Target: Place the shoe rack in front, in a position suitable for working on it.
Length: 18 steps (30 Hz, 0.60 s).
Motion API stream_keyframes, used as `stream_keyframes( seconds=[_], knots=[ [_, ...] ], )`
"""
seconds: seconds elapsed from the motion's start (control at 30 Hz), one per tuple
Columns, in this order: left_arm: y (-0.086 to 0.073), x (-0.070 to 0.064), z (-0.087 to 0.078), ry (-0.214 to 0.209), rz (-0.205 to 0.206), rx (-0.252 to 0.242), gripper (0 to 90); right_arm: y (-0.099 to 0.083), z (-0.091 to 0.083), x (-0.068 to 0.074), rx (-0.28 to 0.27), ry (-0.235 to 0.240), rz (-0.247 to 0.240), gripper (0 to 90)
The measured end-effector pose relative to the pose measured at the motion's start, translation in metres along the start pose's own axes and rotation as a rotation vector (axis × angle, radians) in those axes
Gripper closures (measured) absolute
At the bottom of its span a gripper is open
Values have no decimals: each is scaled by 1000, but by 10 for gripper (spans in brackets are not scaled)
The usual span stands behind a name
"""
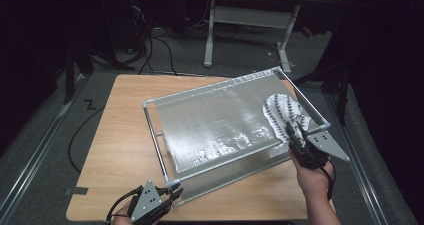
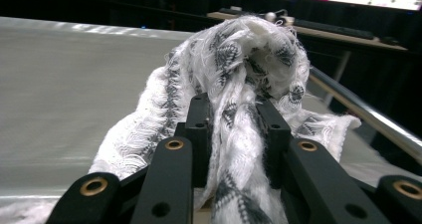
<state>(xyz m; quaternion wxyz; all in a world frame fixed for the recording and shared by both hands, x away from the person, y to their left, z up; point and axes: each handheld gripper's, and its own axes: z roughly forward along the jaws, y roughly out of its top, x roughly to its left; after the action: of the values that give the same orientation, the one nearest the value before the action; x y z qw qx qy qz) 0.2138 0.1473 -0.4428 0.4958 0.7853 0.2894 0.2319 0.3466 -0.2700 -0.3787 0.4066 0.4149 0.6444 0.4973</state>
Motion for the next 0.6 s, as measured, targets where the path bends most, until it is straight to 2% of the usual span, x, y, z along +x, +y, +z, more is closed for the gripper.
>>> stream_keyframes(
  seconds=[0.17,0.33,0.6],
  knots=[
    [-1,0,2,-6,-27,6,783,1,-2,21,-5,56,-18,729],
    [0,0,2,-6,-39,11,788,4,-5,41,0,127,-2,729],
    [1,0,2,-2,-47,14,799,8,-10,86,-5,241,-42,733]
  ],
)
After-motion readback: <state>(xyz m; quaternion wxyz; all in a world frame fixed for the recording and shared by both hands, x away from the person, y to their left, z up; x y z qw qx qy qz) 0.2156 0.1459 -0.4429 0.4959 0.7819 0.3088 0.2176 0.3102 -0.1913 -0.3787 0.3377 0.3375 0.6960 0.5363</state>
